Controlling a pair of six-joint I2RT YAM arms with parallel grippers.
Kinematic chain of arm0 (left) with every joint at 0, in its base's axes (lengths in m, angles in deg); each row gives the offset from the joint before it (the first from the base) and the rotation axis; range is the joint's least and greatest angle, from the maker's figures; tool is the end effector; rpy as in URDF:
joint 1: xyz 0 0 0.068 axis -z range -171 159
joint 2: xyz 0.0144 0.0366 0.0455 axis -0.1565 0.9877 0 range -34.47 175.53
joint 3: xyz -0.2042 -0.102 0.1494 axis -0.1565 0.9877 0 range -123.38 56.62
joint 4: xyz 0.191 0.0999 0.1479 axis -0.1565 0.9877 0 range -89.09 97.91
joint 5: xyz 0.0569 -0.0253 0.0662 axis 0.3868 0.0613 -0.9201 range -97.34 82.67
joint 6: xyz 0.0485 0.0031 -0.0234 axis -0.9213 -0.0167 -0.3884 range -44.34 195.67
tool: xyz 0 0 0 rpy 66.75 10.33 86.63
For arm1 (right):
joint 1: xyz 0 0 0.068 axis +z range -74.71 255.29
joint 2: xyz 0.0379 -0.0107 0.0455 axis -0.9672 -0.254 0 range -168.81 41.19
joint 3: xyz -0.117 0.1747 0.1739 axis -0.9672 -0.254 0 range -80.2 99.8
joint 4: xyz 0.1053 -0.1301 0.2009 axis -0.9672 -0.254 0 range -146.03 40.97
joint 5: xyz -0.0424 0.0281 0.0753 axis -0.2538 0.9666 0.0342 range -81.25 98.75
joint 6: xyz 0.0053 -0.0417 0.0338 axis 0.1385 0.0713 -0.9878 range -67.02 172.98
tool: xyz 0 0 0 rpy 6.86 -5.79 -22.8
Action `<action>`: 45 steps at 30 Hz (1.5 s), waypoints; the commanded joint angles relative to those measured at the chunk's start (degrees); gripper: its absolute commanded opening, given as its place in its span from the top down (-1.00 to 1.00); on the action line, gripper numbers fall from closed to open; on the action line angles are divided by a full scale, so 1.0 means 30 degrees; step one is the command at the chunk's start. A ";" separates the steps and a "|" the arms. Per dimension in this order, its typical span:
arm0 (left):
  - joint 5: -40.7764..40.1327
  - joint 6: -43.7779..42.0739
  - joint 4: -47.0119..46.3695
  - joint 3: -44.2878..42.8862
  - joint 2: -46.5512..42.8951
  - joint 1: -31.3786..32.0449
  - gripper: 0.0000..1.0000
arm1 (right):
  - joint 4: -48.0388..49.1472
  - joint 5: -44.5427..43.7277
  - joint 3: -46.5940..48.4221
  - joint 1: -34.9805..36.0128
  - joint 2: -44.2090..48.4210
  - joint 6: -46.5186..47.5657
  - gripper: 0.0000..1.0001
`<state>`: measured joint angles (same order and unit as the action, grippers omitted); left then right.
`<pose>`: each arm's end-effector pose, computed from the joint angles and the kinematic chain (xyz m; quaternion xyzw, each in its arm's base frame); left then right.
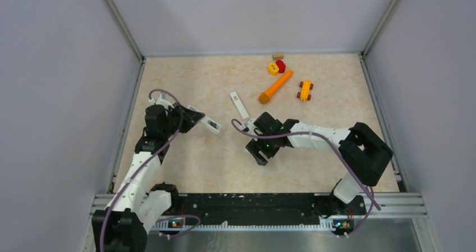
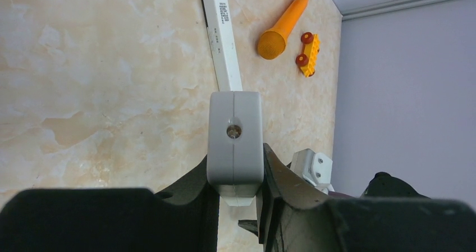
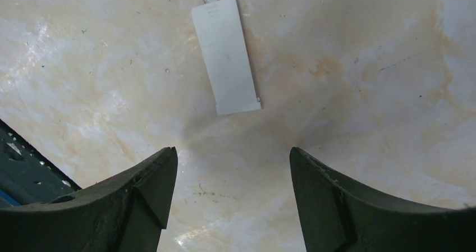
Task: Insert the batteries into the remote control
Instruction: Pick up the battery cover at the center of the board.
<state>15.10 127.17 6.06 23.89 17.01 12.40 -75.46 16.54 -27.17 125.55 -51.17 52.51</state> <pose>0.2034 -0.0257 0.2547 -0.2382 0.7940 -0.3913 0.3995 0.1902 0.2364 0.1689 -0.4236 0.8788 0.1498 0.1609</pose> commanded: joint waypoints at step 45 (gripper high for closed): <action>0.2172 -0.0674 -0.0399 -0.0612 -0.0056 -0.0997 1.00 | -0.1837 -0.3825 0.4015 0.1850 -0.3901 0.2629 0.50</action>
<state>20.30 126.01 7.15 23.84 17.08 9.69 -81.12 8.10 -14.60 130.42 -62.38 59.99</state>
